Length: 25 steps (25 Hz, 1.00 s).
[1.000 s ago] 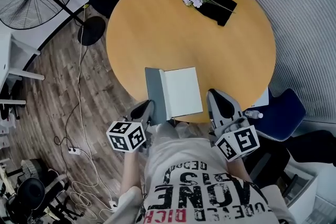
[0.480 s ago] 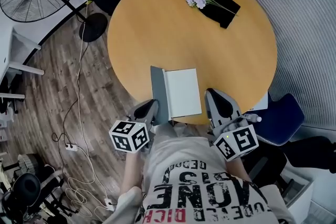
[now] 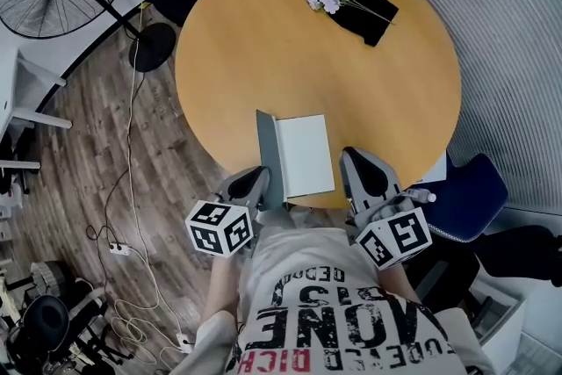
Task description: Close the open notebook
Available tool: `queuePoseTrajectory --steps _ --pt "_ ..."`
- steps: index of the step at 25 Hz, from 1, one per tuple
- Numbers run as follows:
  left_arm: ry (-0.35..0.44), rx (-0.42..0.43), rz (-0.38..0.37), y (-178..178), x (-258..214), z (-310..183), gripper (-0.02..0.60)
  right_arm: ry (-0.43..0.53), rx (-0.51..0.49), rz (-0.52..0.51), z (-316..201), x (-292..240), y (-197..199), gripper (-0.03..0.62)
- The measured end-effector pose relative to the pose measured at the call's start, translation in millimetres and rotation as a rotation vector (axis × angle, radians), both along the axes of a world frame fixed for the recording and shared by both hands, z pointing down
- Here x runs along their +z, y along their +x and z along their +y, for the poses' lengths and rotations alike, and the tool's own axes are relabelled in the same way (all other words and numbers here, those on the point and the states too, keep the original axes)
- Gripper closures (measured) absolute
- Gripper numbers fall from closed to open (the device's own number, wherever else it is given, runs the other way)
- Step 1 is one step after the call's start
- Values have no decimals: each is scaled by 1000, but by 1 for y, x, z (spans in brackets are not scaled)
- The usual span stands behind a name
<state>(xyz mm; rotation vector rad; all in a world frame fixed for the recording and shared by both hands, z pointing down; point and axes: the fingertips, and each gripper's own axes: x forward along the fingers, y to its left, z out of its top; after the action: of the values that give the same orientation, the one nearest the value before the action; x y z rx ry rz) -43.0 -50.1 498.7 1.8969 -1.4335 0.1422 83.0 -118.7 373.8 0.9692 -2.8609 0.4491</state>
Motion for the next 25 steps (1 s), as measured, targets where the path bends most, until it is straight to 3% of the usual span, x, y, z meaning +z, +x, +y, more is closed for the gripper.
queuePoseTrajectory --steps 25 --pt "7 55 6 25 0 -15 563 -9 29 7 -10 3 10 582"
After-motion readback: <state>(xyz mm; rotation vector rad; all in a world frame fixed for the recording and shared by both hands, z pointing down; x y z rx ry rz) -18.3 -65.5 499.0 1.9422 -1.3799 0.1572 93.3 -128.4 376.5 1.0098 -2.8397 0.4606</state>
